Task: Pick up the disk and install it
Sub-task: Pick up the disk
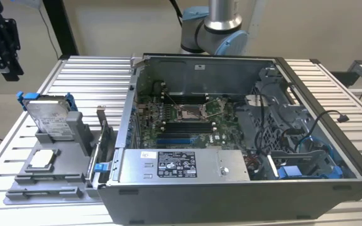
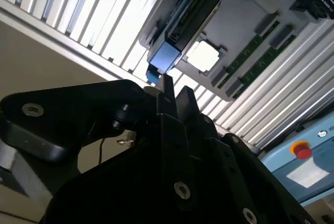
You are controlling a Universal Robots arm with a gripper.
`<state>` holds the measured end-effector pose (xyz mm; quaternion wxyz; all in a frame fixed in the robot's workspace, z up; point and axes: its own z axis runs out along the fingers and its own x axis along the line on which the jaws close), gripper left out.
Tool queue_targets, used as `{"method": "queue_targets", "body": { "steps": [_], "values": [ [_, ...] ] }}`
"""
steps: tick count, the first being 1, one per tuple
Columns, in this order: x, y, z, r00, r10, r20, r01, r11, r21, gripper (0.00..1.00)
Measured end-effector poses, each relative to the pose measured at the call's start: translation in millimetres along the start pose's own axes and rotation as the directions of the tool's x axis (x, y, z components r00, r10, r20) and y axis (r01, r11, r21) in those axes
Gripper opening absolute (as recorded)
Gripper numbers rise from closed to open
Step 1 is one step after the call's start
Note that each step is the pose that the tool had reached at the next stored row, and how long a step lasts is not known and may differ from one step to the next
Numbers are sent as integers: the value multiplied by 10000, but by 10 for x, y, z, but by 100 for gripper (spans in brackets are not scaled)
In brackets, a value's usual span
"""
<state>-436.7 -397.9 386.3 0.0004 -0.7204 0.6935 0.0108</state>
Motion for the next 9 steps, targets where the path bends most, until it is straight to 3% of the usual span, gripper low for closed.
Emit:
{"method": "queue_targets", "body": {
  "steps": [9],
  "values": [
    [0,0,0,10000,-22,0,22,10000,0,100]
  ]
}}
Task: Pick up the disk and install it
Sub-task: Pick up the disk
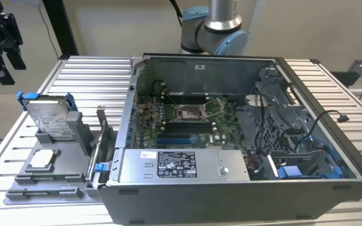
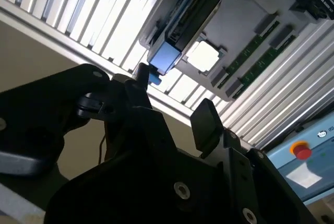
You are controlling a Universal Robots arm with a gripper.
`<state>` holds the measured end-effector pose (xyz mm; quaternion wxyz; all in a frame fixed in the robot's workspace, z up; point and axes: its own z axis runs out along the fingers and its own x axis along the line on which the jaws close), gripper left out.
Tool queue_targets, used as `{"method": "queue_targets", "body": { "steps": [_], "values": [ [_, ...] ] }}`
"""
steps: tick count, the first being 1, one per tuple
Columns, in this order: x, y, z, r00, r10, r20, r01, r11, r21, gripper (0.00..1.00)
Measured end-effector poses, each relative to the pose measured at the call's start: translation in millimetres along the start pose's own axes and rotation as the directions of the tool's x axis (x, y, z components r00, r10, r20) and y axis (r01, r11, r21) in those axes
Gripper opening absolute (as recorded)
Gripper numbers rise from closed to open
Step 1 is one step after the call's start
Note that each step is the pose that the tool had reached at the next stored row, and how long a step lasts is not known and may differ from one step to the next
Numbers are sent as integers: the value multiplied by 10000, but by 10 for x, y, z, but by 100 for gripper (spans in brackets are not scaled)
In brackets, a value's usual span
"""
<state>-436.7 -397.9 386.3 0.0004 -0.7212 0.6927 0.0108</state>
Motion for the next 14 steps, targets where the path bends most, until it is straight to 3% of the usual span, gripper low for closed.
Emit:
{"method": "queue_targets", "body": {
  "steps": [3,14],
  "values": [
    [0,0,17,10000,-1,1,1,10000,11,100],
    [3,-3,215,10000,-6,22,6,10000,27,100]
  ]
}}
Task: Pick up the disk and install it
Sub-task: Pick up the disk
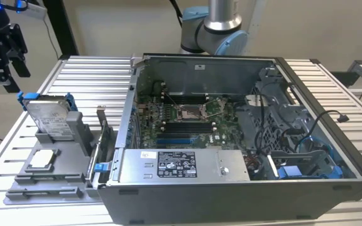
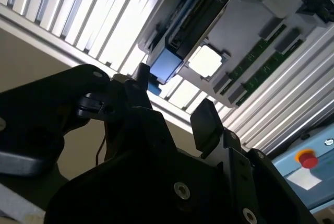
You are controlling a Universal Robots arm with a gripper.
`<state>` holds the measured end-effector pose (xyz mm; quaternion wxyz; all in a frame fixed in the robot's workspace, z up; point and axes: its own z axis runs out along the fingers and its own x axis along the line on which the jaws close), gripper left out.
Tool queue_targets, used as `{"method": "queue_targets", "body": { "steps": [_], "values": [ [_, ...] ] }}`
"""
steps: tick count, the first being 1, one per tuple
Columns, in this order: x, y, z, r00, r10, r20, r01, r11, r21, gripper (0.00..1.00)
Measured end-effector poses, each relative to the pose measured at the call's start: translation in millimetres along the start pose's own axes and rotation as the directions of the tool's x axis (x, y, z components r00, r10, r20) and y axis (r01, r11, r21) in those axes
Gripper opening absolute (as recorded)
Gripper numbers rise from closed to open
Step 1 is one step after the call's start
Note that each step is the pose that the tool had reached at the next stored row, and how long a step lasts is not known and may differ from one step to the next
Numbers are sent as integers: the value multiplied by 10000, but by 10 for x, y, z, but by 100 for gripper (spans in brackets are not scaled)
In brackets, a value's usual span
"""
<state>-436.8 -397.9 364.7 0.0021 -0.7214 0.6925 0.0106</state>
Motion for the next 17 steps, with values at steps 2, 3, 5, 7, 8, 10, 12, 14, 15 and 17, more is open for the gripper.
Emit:
{"method": "queue_targets", "body": {
  "steps": [2,3,5,7,8,10,12,14,15,17],
  "values": [
    [0,-1,36,10000,-1,5,1,10000,1,100],
    [1,-1,56,10000,-1,11,1,10000,1,100],
    [2,-1,91,10000,-1,22,1,10000,1,100],
    [2,-2,127,10000,-2,37,2,10000,2,100],
    [2,-2,147,10000,-2,48,2,10000,2,100],
    [3,-2,183,10000,-2,71,2,10000,3,100],
    [4,-3,218,9999,-3,102,3,10000,5,100],
    [5,-3,255,9999,-3,135,2,10000,6,100],
    [6,-3,272,9999,-3,151,3,10000,6,100],
    [8,-4,307,9998,-3,193,3,10000,8,100]
  ]
}}
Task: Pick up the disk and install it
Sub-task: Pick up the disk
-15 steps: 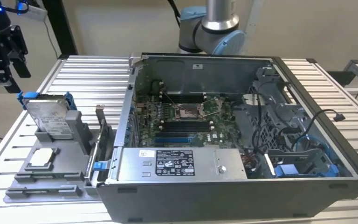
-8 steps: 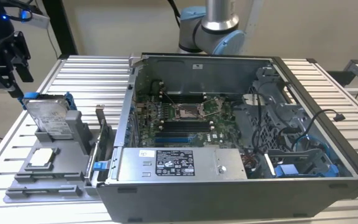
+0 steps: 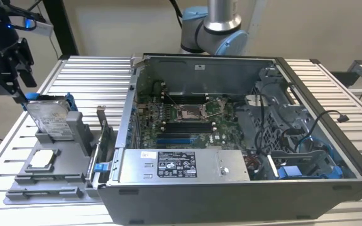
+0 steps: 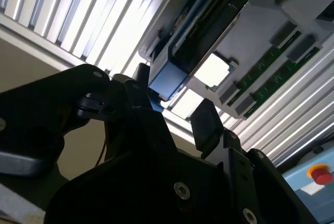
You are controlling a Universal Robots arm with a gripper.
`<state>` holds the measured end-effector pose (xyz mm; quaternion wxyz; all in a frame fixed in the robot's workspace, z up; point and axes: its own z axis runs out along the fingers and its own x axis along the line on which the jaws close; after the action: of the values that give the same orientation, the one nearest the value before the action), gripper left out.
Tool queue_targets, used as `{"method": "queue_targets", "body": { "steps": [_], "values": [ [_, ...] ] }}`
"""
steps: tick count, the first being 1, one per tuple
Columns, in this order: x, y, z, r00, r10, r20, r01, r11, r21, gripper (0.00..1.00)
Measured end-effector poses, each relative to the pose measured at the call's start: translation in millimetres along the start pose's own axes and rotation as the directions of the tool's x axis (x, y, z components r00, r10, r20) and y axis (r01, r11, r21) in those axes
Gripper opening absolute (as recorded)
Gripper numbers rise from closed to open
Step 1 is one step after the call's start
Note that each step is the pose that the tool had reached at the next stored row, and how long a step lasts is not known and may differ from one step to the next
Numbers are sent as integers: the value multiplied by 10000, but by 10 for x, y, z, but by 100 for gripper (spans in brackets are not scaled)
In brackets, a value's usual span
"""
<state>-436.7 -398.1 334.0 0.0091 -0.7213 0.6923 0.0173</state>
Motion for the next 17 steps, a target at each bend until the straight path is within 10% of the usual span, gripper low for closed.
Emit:
{"method": "queue_targets", "body": {
  "steps": [17],
  "values": [
    [51,-20,232,9994,34,336,-34,10000,9,100]
  ]
}}
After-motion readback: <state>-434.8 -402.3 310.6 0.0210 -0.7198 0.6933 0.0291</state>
